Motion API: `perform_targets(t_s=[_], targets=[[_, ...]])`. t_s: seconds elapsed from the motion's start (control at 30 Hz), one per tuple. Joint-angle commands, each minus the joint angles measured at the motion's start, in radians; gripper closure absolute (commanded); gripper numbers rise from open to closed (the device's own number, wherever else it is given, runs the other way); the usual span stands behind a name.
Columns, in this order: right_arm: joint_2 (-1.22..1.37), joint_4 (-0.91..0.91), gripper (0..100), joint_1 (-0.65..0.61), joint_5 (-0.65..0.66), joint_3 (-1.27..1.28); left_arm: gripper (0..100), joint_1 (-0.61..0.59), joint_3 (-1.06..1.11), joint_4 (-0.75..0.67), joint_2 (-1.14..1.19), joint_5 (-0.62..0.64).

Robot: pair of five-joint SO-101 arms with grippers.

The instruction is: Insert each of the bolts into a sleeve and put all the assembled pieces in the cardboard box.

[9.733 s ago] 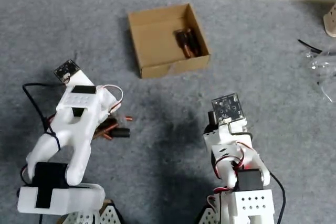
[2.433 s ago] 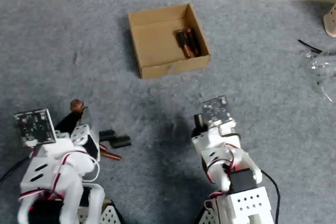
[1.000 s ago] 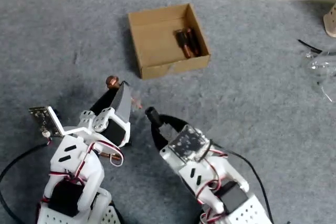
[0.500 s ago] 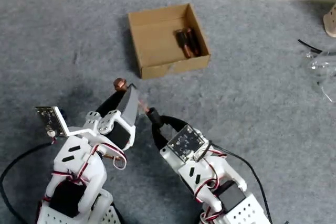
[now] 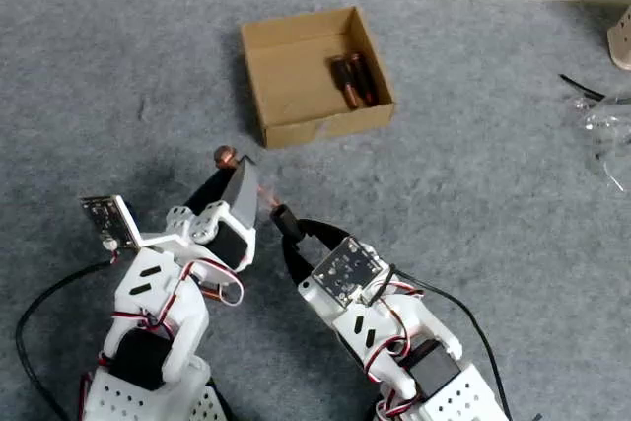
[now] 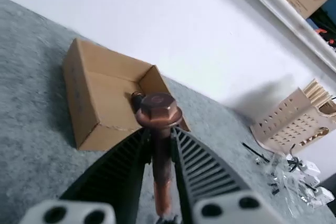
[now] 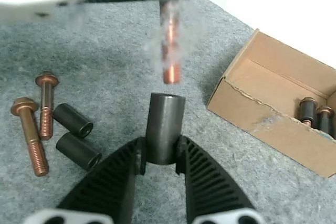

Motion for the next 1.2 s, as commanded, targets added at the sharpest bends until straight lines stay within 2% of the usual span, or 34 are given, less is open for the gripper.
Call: perform_targets(t_s=[0.0, 0.13, 0.3, 0.4, 0.7, 0.93, 1.17], targets=[[-0.021, -0.036, 99.5, -0.019, 0.006, -0.019, 99, -0.008, -0.013, -0.023, -0.004, 0.003], [-0.021, -0.036, 99.5, -0.013, 0.006, -0.019, 99, 0.022, -0.013, -0.021, -0.004, 0.005], [-0.021, -0.036, 99.5, -0.013, 0.009, -0.019, 99, 0.091, -0.071, 0.101, -0.008, 0.005], [-0.021, -0.036, 99.5, -0.013, 0.011, -0.019, 99, 0.091, -0.099, 0.153, -0.01, 0.005], [-0.021, -0.036, 99.5, -0.012, 0.011, -0.019, 99, 0.093, -0.061, 0.155, -0.005, 0.005], [-0.021, -0.036, 99.5, 0.031, 0.006, -0.019, 99, 0.203, -0.007, 0.155, -0.005, -0.003], [-0.021, -0.039, 99.5, 0.061, 0.006, -0.018, 99, 0.209, 0.002, 0.155, -0.007, -0.003]])
